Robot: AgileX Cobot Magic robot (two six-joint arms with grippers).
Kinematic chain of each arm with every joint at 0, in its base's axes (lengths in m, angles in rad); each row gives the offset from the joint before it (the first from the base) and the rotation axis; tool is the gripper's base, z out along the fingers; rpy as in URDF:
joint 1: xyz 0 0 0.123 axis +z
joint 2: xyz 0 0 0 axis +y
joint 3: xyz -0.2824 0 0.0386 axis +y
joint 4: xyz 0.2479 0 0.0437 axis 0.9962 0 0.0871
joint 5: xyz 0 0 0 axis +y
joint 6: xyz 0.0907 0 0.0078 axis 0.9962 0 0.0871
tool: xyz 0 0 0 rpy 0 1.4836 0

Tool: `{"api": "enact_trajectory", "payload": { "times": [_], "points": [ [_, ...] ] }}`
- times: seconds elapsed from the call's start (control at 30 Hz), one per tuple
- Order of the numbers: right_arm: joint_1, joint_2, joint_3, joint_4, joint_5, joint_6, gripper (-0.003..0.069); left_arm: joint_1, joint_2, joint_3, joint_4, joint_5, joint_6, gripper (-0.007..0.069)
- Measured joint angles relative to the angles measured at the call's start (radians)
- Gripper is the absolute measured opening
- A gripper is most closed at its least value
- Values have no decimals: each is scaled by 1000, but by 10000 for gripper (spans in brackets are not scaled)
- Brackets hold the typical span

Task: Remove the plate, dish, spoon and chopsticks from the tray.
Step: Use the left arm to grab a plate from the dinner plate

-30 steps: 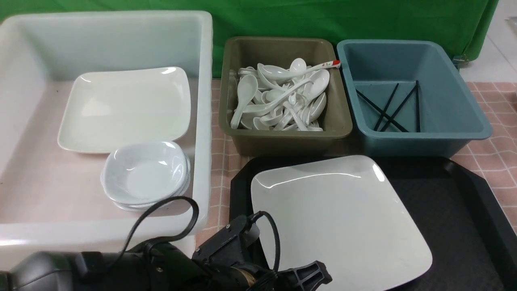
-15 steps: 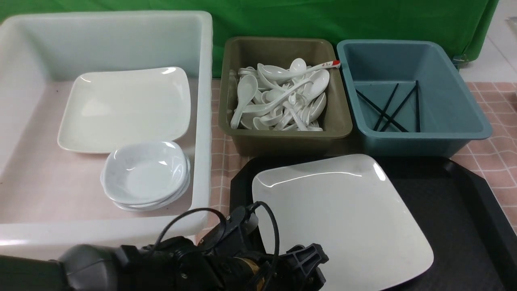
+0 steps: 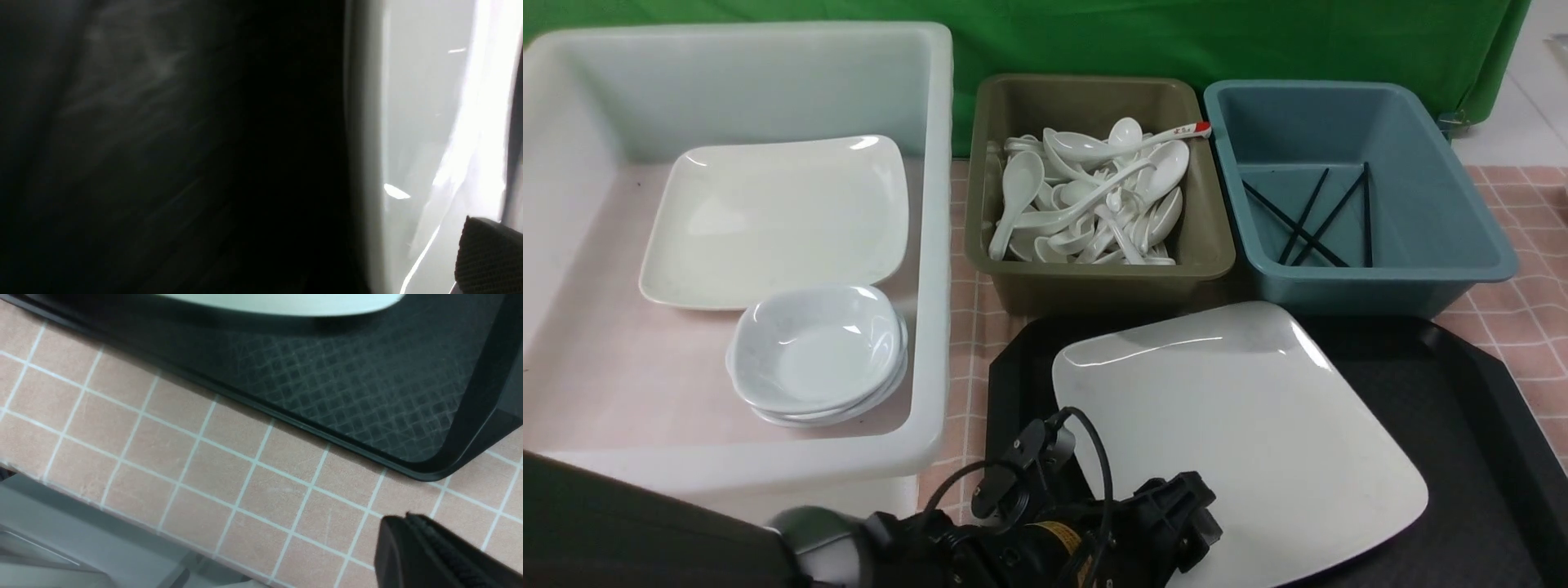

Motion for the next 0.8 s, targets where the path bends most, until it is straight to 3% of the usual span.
{"api": "enact_trajectory", "payload": {
  "times": [0.1, 0.27, 0.37, 0.53, 0.8],
  "points": [
    [0, 0, 0, 11, 3, -2, 30, 0, 35, 0, -19, -88, -15, 358],
    [0, 0, 0, 13, 3, -2, 30, 0, 44, 0, -50, -91, -14, 258],
    [0, 0, 0, 13, 3, -3, 30, -3, 40, 0, -45, -88, -12, 101],
    [0, 0, 0, 13, 3, -3, 30, -4, -3, 2, 27, -66, -14, 78],
    [0, 0, 0, 13, 3, -3, 30, -37, -232, 8, 262, 234, -35, 49]
  ]
}}
